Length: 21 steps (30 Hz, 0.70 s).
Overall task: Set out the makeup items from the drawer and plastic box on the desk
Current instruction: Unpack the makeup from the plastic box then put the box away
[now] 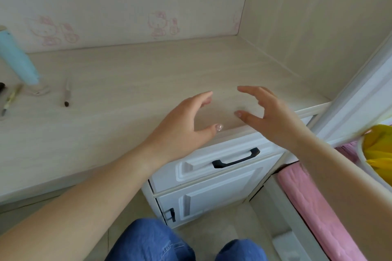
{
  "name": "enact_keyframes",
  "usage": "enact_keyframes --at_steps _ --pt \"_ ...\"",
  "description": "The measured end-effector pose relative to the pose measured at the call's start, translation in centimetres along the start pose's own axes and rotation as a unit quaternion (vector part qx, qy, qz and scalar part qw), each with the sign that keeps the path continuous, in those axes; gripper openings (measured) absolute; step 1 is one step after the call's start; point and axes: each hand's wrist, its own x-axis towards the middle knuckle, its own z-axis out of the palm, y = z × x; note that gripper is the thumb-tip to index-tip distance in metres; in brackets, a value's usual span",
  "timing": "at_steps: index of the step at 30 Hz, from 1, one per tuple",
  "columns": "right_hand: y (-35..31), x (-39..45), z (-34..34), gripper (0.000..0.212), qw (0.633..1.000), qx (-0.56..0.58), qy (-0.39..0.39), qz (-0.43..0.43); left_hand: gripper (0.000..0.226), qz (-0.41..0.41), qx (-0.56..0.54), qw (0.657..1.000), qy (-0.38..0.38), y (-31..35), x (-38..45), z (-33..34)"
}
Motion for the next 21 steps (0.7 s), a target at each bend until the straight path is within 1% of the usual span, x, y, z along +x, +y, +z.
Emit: enact_keyframes --at_steps 3,6,9,12,15,19,21 --pt "0.7 2.5 -0.1 0.053 0.998 0.054 0.006 -0.023 0.067 -0.008 -0.061 0.998 -0.013 0.0 2.1 0.2" --pt "2.5 5.6 -0.5 0.054 0.996 0.073 -0.030 -0.047 0.066 -0.023 -0.081 0.996 -0.023 -0.5 5.7 -0.3" --pt "3.9 8.0 -1.3 0.053 0.992 0.092 -0.074 -0.046 0.058 -0.053 -0.127 0.990 0.012 -1.0 8.7 -1.0" --pt "3.9 10.2 -2.4 0.049 0.988 0.118 -0.104 -0.010 0.053 -0.082 -0.140 0.986 0.038 -0.7 10.6 -1.9" --pt "1.7 12.5 -3.6 0.047 0.977 0.170 -0.122 0.031 0.051 -0.103 -0.129 0.985 0.040 0.7 11.7 -3.9" --pt "-2.5 14.3 -4.7 0.049 0.965 0.211 -0.145 0.058 0.051 -0.155 -0.132 0.978 0.054 2.5 11.3 -6.9" --pt "-4.9 14.6 -5.3 0.049 0.960 0.220 -0.167 0.055 0.047 -0.182 -0.143 0.970 0.076 3.7 10.3 -8.9"
